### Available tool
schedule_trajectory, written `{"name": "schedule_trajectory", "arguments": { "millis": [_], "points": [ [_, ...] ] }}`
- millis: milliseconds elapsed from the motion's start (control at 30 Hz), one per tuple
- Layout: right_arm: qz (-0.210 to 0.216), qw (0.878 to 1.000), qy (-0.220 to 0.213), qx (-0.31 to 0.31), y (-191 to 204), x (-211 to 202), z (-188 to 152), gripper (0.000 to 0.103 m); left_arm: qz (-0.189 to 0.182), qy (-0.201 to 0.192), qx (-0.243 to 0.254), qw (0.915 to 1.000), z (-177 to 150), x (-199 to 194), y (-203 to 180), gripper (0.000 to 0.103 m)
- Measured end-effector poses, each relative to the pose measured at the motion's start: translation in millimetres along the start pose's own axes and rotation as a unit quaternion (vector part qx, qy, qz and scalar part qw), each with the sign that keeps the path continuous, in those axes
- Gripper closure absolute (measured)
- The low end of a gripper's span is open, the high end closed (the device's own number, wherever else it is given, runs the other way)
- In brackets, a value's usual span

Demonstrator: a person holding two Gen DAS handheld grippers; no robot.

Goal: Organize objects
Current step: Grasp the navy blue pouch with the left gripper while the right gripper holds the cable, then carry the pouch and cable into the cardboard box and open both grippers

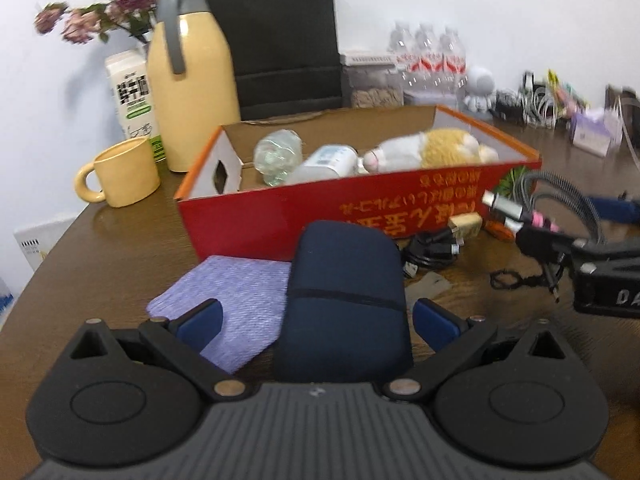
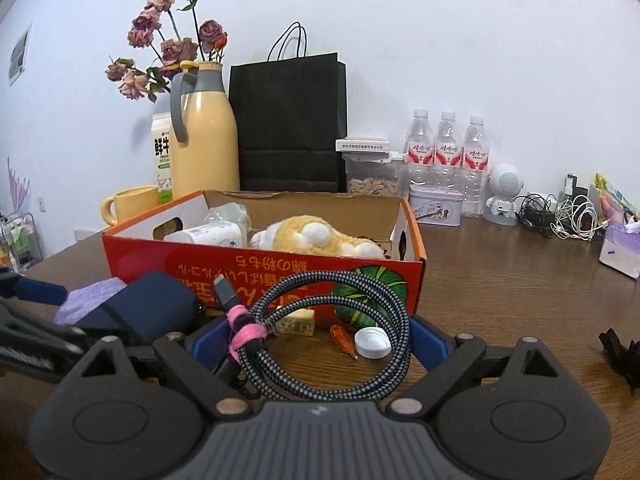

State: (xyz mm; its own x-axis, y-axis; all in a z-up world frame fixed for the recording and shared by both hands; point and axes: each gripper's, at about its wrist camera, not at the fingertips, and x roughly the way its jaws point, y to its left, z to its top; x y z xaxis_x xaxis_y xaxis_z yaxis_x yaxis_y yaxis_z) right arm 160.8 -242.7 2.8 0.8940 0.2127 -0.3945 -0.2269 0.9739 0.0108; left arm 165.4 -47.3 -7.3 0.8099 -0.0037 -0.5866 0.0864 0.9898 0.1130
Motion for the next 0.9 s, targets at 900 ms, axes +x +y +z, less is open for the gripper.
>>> {"name": "schedule_trajectory", "arguments": {
  "millis": [900],
  "points": [
    [0.022, 1.0, -0.014, 0.015, -7, -6, 0, 0.01, 0.011, 0.012, -0.001, 0.9999, 0, 16, -15, 0.028]
  ]
}}
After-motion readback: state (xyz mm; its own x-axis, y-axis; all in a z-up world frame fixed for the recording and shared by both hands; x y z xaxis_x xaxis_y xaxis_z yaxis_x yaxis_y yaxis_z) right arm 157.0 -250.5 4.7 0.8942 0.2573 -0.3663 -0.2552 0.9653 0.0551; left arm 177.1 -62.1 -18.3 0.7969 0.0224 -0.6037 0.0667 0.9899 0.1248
